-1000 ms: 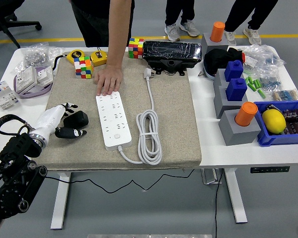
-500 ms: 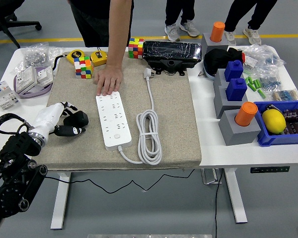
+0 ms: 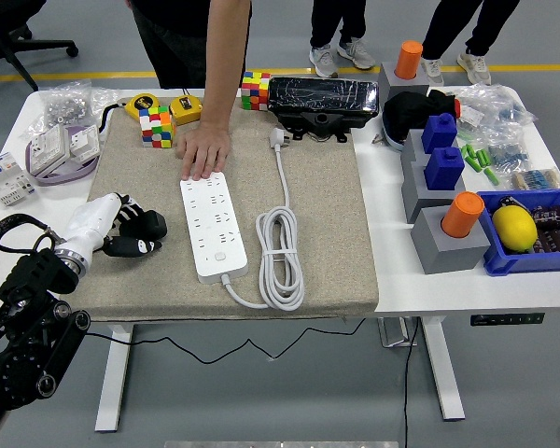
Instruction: Pick up the plug,place it near the board,insert it into the board,press the button
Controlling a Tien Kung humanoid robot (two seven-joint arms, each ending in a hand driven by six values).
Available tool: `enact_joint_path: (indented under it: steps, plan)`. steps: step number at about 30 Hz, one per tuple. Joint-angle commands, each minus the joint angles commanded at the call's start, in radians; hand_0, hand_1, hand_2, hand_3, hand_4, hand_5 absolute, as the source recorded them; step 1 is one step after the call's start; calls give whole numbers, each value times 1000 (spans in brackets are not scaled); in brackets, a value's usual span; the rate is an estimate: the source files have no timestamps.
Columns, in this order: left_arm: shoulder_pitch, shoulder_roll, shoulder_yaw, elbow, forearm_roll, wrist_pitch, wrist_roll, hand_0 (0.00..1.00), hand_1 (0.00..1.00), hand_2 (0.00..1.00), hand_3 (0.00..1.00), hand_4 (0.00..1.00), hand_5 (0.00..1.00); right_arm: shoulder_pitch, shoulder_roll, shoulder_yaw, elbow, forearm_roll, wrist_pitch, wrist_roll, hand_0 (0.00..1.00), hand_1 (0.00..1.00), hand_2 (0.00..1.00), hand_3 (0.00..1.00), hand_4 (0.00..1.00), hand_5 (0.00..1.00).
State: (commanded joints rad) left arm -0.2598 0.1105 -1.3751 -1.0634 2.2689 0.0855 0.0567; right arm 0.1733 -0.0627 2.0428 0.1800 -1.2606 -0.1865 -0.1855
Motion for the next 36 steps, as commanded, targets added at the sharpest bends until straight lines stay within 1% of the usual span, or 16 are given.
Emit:
enact_joint_path:
  steps: [2, 3, 13, 14, 15, 20, 21, 26, 27, 32, 33, 36]
  plan:
    - [0, 0, 0, 0, 0, 0, 0, 440, 543, 540, 534, 979, 247, 0, 0, -1, 0, 1, 0, 1, 787, 695, 713, 762, 998, 998]
    - [0, 0, 1, 0, 0, 1, -1, 417, 529, 534, 528, 978, 258, 0, 0, -1, 0, 1, 1, 1, 786, 695, 713, 762, 998, 998]
    - [2, -1, -1, 5, 0, 5, -5, 419, 529, 534, 528, 976, 250, 0, -1, -3, 0, 3, 1, 0, 786, 696, 713, 762, 998, 998]
    - [2, -2, -1, 6, 0, 8, -6, 419, 529, 534, 528, 976, 250, 0, -1, -3, 0, 3, 1, 0, 786, 696, 713, 762, 998, 998]
    - [1, -2, -1, 6, 0, 12, -7, 400, 511, 528, 524, 936, 210, 0, -2, -3, 0, 2, 1, -1, 785, 696, 713, 762, 998, 998]
    - [-1, -3, -2, 4, 0, 29, -8, 400, 511, 528, 524, 936, 210, -1, -2, -3, 0, 3, 1, -2, 785, 696, 713, 762, 998, 998]
    - [-1, -2, -2, 4, 0, 31, -7, 370, 482, 505, 528, 784, 41, -1, -2, -2, 0, 3, 1, -2, 786, 696, 713, 762, 998, 998]
    - [1, -1, 1, 2, 0, 30, 4, 370, 482, 505, 528, 784, 41, -1, -2, -1, 0, 2, 1, -1, 786, 696, 713, 762, 998, 998]
    - [2, -1, 2, 1, 0, 30, 6, 349, 419, 451, 535, 763, 2, -2, -2, -2, 0, 2, 1, -1, 785, 695, 713, 761, 998, 998]
    - [4, -1, 6, 1, 0, 26, 16, 349, 419, 451, 535, 763, 2, -2, -2, -4, 0, 3, 1, -1, 785, 695, 713, 761, 998, 998]
    - [4, -1, 7, 0, 0, 25, 16, 345, 395, 428, 529, 755, 2, -2, -2, -5, 0, 4, 1, -2, 786, 695, 713, 761, 998, 998]
    - [2, -1, 8, -1, 0, 28, 15, 345, 395, 428, 529, 755, 2, -2, -3, -6, 0, 5, 1, -3, 786, 695, 713, 761, 998, 998]
